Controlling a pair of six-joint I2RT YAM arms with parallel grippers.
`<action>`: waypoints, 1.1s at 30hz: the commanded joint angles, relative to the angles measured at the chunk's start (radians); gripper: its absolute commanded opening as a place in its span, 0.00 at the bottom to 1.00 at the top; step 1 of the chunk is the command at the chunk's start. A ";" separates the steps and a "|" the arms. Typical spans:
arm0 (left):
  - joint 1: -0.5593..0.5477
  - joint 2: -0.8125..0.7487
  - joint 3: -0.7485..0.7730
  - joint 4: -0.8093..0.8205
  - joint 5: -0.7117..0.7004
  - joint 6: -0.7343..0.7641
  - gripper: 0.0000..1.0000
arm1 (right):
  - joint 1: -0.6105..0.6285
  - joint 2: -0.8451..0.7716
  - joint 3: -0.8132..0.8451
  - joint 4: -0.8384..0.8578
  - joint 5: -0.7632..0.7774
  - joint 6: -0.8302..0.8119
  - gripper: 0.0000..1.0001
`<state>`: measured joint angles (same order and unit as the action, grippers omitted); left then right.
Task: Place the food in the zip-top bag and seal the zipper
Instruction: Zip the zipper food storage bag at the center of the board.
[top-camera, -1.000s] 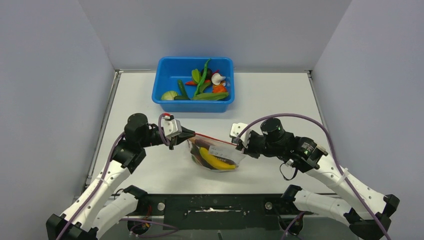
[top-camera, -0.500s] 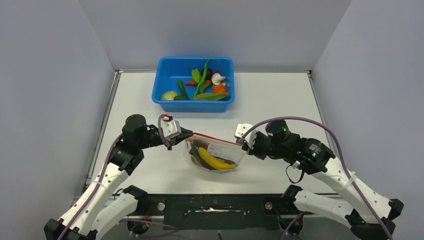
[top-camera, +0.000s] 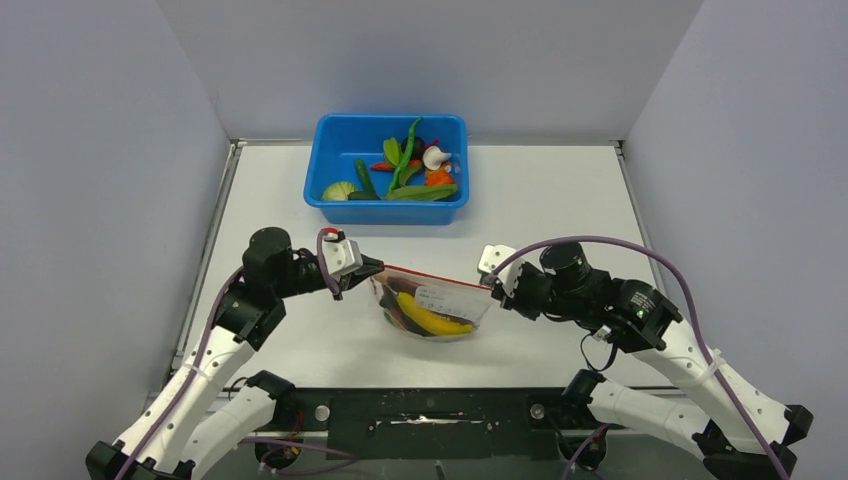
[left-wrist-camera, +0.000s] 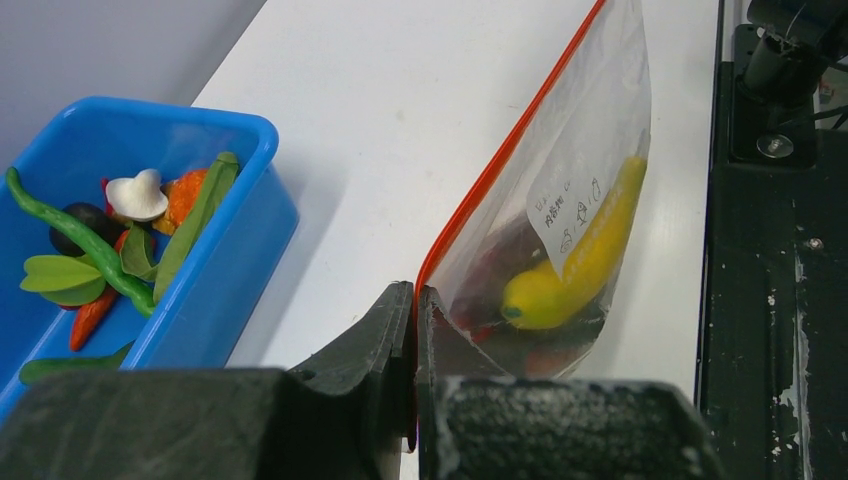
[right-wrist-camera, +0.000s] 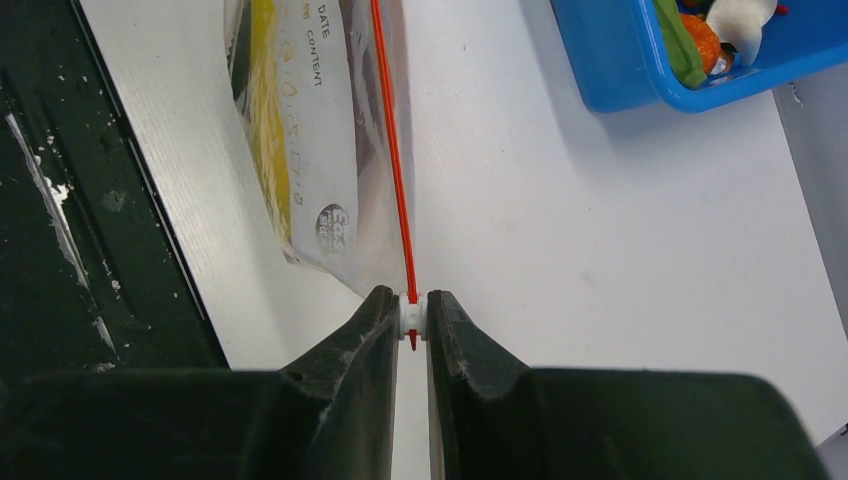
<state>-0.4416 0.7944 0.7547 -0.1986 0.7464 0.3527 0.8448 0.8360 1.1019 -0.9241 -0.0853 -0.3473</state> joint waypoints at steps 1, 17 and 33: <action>0.031 -0.031 0.060 0.015 -0.115 0.033 0.00 | -0.010 -0.033 0.040 -0.127 0.102 0.020 0.00; 0.034 -0.122 0.103 -0.118 -0.241 -0.124 0.00 | -0.010 -0.041 -0.020 0.121 -0.105 0.105 0.00; 0.034 -0.215 0.001 -0.185 -0.043 -0.291 0.00 | -0.018 -0.075 -0.139 0.248 -0.138 0.127 0.00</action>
<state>-0.4168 0.5594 0.7891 -0.4431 0.7265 0.1337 0.8433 0.7658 1.0115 -0.7975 -0.3393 -0.2298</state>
